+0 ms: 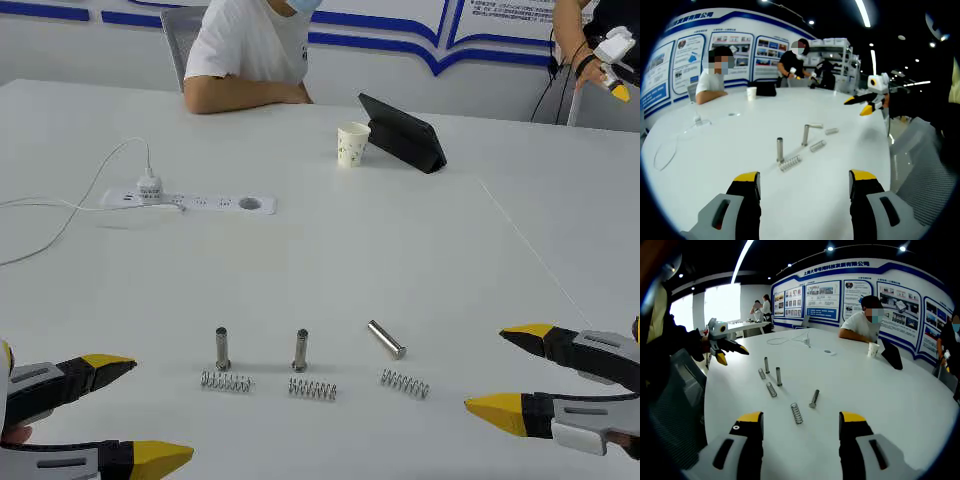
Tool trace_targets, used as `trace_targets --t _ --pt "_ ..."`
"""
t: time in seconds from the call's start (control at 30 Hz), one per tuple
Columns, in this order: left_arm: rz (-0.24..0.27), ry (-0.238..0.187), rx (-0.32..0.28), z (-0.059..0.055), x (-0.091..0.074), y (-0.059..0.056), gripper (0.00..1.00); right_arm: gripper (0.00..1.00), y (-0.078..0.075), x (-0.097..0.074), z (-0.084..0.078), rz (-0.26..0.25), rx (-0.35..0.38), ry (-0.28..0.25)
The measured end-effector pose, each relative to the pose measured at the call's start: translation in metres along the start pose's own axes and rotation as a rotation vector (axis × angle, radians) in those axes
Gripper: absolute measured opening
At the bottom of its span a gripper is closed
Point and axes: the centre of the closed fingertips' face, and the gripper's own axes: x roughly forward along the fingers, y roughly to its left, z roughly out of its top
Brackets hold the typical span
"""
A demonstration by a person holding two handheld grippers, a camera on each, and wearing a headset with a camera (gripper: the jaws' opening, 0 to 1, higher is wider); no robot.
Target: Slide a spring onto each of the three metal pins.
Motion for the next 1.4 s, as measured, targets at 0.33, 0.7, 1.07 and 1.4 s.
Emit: trace_targets --t 0.33,0.7,1.07,1.4 --pt "-0.002 0.001 0.000 0.000 0.001 -0.002 0.73 0.62 0.001 0.000 0.000 0.005 0.003 0.003" --pt "0.006 -0.003 -0.006 -0.001 -0.001 -0.002 0.73 0.61 0.001 0.003 0.004 0.006 0.006 -0.003" --pt "0.010 -0.009 -0.011 -0.001 -0.002 -0.002 0.73 0.60 0.001 0.005 0.004 0.007 0.020 0.003" --pt "0.006 -0.012 -0.013 -0.001 0.000 -0.002 0.73 0.57 -0.004 0.012 0.009 -0.001 0.033 0.009"
